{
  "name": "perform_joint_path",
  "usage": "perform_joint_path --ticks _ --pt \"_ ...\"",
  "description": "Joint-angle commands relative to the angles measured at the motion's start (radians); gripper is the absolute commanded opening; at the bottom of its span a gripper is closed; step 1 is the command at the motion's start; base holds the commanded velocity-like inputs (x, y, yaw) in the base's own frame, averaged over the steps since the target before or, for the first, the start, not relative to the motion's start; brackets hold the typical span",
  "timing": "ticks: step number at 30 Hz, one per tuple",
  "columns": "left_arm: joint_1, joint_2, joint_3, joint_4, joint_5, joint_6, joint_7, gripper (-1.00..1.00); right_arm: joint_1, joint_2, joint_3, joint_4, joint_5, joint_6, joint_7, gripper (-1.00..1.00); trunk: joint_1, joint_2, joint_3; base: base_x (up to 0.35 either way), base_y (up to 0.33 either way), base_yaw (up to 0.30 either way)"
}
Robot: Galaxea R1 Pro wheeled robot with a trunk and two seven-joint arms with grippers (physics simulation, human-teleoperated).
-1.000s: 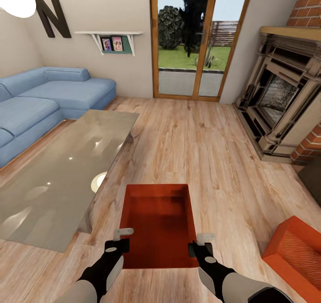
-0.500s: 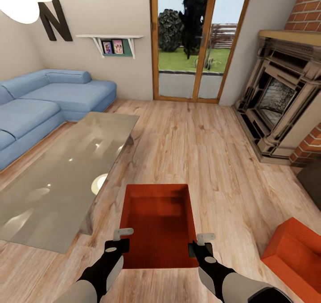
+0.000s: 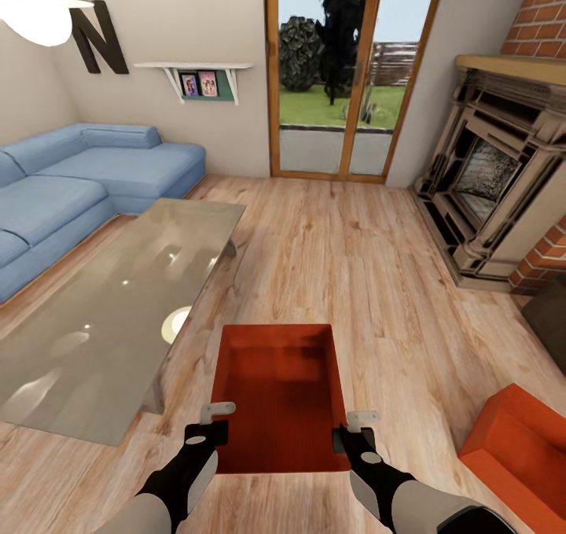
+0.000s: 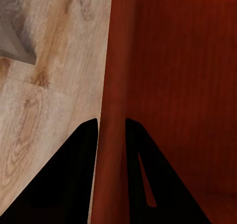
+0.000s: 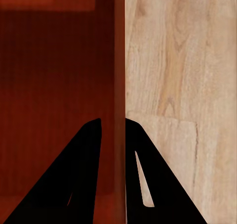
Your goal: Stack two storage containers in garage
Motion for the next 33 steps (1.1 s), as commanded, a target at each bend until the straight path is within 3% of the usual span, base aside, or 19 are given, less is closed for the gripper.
perform_joint_path --ticks 1,33 --pt "-0.001 0.002 0.008 -0.004 -0.010 0.008 0.018 -1.00 0.000 -0.004 -0.019 0.002 -0.022 -0.007 -0.006 -1.00 0.000 -0.001 0.000 0.000 0.000 0.000" --pt "-0.001 0.002 0.008 -0.005 -0.010 0.007 0.018 -1.00 0.000 -0.004 -0.019 0.002 -0.022 -0.007 -0.006 -1.00 0.000 -0.001 0.049 0.000 0.000 0.000"
